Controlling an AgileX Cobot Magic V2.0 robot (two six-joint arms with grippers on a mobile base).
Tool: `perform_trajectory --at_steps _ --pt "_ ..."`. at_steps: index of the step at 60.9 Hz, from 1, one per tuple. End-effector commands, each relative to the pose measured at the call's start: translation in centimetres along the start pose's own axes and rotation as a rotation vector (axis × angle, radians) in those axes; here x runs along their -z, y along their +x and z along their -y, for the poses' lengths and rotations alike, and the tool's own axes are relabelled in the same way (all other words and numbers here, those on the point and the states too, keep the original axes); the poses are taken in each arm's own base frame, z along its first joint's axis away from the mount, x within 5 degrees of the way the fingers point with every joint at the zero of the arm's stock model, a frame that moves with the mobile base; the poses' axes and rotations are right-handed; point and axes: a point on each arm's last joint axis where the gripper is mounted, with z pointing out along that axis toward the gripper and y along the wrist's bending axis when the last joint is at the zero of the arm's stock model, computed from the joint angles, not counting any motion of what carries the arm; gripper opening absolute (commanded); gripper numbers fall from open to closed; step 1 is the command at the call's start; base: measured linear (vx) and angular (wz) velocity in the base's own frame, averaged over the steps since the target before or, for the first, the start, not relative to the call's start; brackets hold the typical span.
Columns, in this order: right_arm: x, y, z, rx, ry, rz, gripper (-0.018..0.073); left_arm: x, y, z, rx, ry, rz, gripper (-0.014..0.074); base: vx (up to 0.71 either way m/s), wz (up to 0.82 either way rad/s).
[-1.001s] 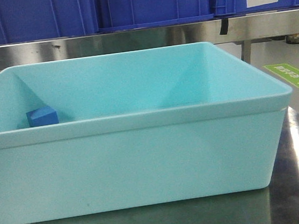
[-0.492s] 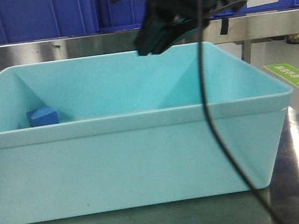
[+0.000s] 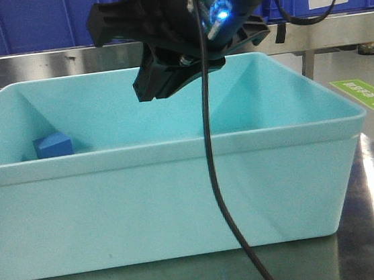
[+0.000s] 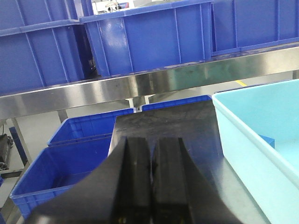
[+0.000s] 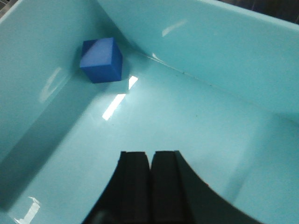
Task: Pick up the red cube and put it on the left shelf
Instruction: 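Lower the open right gripper into the tub over the red cube, then close the right gripper on the red cube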
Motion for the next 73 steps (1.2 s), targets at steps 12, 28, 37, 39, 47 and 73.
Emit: perform_trajectory --at_steps 12,28,37,39,47,73 --pt "1.4 -2.2 -0.5 0.040 -0.015 0.126 0.0506 -0.1 0.0 0.0 0.004 -0.010 0.060 0.0106 0.00 0.00" --pt "1.1 -1.9 -0.5 0.040 -0.011 0.092 0.0615 -0.1 0.0 0.0 0.004 -0.010 0.060 0.0106 0.00 0.00" --pt "1.1 -1.9 -0.5 0.040 -0.011 0.092 0.0615 -0.1 0.0 0.0 0.004 -0.010 0.060 0.0106 0.00 0.00" --pt "1.1 -1.9 -0.5 0.040 -0.010 0.090 0.0615 -0.1 0.0 0.0 0.004 -0.010 0.060 0.0106 0.00 0.00" --pt "1.1 -1.8 -0.5 0.040 -0.008 0.076 0.0615 -0.1 0.0 0.0 0.004 -0.010 0.060 0.0106 0.00 0.00" --pt "-1.0 -0.6 -0.1 0.038 0.008 -0.003 0.0615 -0.1 0.0 0.0 0.004 -0.010 0.060 0.0106 0.00 0.00"
